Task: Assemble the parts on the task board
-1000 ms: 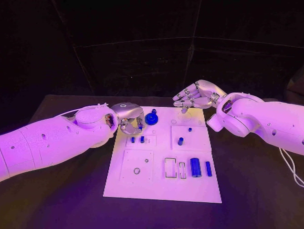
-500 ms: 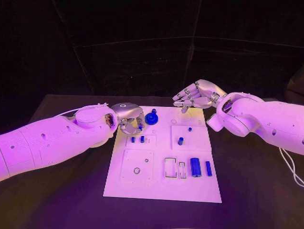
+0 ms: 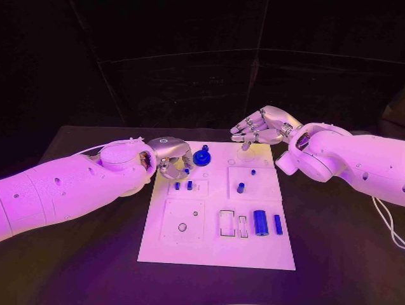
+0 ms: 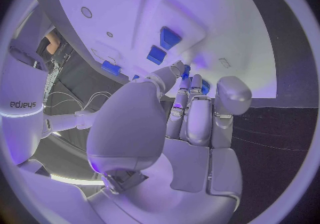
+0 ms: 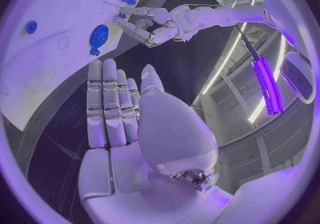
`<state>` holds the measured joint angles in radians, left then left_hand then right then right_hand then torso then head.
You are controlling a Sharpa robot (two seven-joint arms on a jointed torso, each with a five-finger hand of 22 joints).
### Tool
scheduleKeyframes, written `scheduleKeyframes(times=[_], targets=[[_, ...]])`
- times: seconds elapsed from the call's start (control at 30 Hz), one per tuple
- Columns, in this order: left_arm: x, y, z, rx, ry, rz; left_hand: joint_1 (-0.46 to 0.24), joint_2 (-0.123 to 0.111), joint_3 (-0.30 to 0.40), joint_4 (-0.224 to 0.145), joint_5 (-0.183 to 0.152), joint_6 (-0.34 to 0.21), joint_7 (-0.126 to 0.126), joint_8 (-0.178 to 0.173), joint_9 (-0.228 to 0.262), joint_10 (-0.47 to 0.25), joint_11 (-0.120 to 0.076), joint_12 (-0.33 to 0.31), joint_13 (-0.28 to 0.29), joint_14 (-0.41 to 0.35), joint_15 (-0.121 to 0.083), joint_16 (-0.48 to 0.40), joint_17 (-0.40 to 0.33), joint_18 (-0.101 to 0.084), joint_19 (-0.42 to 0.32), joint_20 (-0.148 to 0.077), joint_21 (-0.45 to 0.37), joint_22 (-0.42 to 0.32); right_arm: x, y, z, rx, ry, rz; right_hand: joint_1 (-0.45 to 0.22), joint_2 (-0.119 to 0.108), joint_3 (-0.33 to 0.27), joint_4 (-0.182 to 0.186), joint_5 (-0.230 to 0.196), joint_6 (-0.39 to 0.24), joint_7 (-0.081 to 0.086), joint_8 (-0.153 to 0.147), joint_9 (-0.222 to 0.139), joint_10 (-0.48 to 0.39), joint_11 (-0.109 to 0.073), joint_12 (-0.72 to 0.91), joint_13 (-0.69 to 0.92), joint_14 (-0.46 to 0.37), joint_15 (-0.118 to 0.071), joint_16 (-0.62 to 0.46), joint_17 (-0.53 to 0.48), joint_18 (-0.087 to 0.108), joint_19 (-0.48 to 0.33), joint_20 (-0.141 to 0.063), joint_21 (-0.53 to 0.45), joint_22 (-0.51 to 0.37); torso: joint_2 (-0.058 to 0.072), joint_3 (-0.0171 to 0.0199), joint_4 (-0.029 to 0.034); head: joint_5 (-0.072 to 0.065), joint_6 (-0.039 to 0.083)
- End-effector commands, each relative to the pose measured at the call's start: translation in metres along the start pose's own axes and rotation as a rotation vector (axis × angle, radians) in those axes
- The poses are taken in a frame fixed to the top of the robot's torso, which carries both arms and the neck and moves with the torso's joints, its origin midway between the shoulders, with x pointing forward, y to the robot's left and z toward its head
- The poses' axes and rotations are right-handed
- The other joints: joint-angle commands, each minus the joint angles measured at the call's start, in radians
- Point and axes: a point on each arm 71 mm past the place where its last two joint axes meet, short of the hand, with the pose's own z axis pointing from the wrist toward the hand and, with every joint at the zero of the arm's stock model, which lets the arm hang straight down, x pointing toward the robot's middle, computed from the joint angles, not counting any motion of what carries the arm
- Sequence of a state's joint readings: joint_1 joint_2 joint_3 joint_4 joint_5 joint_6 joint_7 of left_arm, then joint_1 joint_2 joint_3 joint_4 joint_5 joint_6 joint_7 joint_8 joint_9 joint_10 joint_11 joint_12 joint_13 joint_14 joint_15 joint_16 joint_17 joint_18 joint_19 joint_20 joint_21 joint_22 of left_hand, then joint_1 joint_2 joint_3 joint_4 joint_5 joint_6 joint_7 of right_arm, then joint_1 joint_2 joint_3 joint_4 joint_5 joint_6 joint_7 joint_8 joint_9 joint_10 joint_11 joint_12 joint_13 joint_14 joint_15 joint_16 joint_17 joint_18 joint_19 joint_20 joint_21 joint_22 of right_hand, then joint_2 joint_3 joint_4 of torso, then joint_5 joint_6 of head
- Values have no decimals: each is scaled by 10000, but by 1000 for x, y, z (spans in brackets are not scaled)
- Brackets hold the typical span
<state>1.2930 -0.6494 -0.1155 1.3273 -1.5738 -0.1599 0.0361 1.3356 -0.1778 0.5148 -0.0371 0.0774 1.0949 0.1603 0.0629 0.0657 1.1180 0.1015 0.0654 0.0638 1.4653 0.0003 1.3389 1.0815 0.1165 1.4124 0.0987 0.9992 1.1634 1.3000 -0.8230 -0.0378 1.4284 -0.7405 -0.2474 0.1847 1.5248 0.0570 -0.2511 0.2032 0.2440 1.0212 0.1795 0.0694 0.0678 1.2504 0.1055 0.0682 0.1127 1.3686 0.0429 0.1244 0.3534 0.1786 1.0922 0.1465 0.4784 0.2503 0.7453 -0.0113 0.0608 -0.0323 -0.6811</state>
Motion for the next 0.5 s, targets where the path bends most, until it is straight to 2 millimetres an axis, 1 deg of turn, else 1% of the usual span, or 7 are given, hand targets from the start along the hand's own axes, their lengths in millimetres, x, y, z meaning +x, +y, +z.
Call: scheduleKeyframes(times=[0.03,0.3,0.43,0.5], targets=[[-1,0,0,62,-17,-60,-13,-81,-82,-4,5,-105,1,-18,-16,-87,1,-31,-2,109,90,-32,-9,-16,1,58,-50,-20,-1,2,0,-99,-28,-14,9,75,4,-43,26,-29,-6,29,0,-41,3,-19,-8,30,-12,-51,-9,42,31,18,-30,-9,1,-1,-2,2,-1],[-2,1,-4,112,-103,-299,-87,-161,-295,42,-3,-254,16,-10,-15,-211,17,-5,12,104,105,-51,-54,-5,12,81,-107,-53,-3,0,0,-28,-84,-49,9,75,4,-43,26,-29,-6,29,0,-41,3,-19,-8,30,-12,-51,-9,42,31,18,-30,-9,-2,-5,-2,-3,-6],[-3,2,-7,169,-267,-387,-108,-181,-434,71,-3,-321,20,-6,-14,-266,20,5,18,99,108,-68,-93,-6,29,88,-108,-50,-5,-3,0,50,-142,-153,13,62,-3,-55,19,-35,-4,26,-1,-51,6,-23,-15,28,-11,-63,-10,42,34,19,-40,-15,-6,-9,10,-4,-4],[-6,4,-10,198,-505,-496,-109,-180,-473,79,-2,-339,23,-5,-13,-283,22,8,19,98,108,-72,-101,-5,34,90,-113,-53,-7,-5,0,118,-176,-369,46,38,-7,-93,-5,-36,-2,25,-1,-86,10,-36,-30,43,-13,-71,-10,44,49,16,-50,-23,-11,-7,8,-2,2]])
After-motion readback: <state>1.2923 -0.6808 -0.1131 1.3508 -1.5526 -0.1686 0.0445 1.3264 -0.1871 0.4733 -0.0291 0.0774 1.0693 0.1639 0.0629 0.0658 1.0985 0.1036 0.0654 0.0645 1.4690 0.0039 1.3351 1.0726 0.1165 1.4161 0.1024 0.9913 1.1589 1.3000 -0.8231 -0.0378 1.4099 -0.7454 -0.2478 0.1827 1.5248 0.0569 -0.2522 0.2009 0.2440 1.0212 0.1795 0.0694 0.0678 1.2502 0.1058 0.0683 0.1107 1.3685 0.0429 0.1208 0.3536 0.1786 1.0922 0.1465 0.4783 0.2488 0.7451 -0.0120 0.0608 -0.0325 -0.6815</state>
